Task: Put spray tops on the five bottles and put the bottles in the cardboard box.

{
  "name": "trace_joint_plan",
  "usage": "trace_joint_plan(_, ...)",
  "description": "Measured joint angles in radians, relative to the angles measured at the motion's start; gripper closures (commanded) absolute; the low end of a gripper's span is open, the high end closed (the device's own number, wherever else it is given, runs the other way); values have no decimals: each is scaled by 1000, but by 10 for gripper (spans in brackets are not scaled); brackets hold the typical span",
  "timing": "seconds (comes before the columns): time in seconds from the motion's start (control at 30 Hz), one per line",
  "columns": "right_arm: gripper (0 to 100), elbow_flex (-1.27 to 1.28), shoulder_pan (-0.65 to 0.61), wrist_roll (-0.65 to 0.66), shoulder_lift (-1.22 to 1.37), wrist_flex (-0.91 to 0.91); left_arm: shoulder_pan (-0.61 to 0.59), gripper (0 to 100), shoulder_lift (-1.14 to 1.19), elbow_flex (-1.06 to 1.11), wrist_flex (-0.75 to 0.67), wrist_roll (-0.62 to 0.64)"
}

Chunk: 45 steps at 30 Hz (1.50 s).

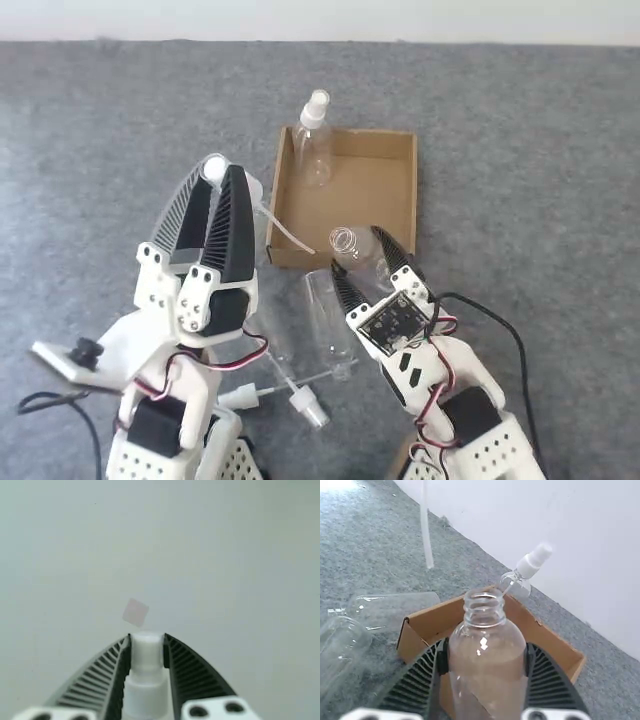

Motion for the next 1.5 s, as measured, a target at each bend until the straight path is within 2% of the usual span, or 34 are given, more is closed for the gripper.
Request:
trace_joint_plan(0.33, 898, 0, -83, 140, 0, 0, 0, 988, 0, 0, 0, 0)
trace_joint_plan(1.03, 898, 0, -87, 144, 0, 0, 3, 988, 5, 43, 0, 0)
trace_joint_plan(1.23, 898, 0, -87, 144, 0, 21, 92, 988, 11, 89, 0, -3)
trace_joint_plan(1.5, 898, 0, -87, 144, 0, 25, 114, 988, 11, 106, 0, -5)
